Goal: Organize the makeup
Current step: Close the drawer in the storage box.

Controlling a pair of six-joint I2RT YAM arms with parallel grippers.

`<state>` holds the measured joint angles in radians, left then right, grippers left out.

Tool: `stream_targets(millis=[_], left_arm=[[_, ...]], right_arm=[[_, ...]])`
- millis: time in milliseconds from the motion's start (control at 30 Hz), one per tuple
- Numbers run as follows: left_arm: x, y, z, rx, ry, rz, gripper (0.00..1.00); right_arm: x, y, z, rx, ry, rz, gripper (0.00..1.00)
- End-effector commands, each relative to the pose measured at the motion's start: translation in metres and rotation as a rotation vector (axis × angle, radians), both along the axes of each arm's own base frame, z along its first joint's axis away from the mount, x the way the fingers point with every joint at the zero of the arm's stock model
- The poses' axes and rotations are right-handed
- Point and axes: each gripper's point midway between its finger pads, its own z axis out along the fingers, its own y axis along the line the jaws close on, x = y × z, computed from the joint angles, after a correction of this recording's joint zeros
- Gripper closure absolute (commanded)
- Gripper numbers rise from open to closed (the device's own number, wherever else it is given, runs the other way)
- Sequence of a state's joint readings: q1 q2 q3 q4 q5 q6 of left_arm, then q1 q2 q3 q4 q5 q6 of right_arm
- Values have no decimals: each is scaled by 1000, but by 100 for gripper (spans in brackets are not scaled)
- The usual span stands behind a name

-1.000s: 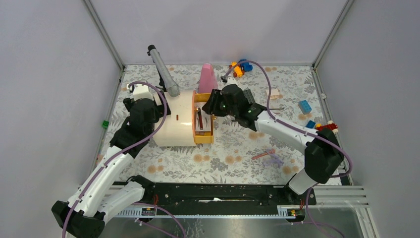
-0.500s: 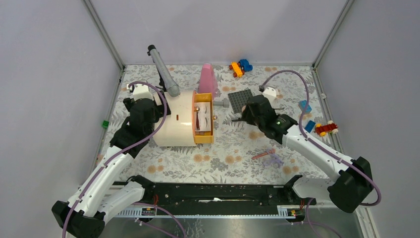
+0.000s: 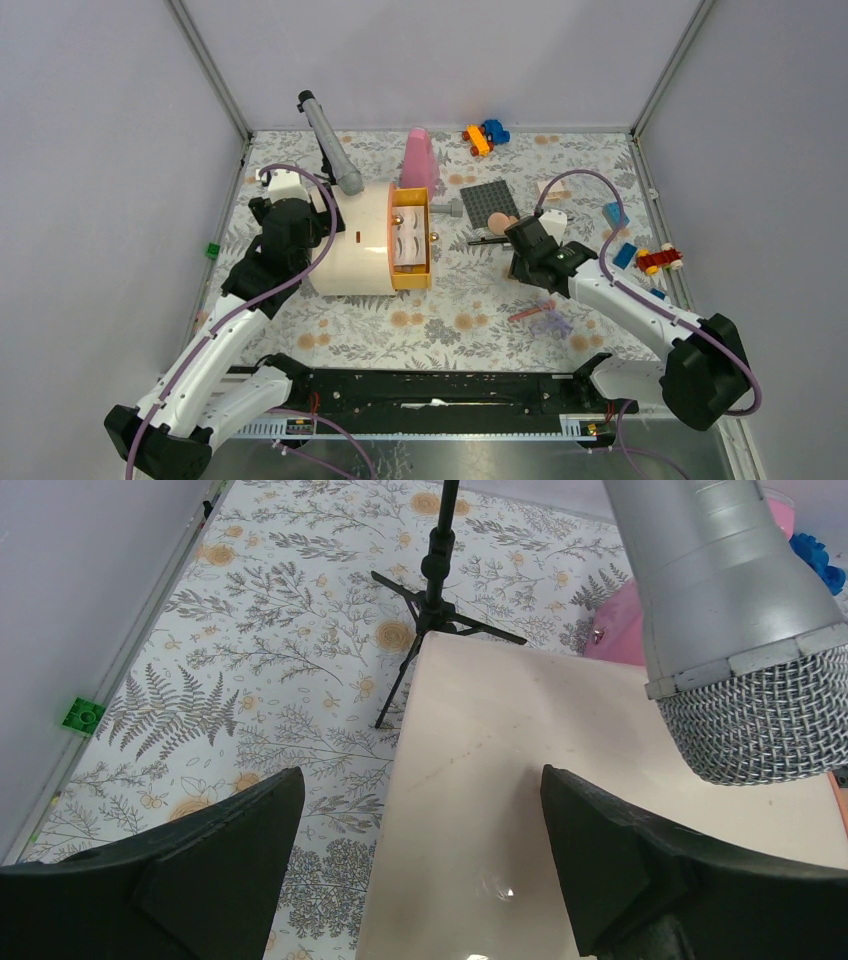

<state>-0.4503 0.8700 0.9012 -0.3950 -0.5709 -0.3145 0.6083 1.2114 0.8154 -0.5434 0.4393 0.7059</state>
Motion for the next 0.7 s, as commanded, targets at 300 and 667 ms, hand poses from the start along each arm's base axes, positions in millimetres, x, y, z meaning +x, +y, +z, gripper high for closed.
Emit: stream_targets(millis=[300,667], left_arm=[[1,-2,11,-15,-17,-16,1],[1,-5,8,-15,-7,-31,11]], right_arm=[[16,78,23,354,-54,168,50],[64,185,47,515,-64,292,52]])
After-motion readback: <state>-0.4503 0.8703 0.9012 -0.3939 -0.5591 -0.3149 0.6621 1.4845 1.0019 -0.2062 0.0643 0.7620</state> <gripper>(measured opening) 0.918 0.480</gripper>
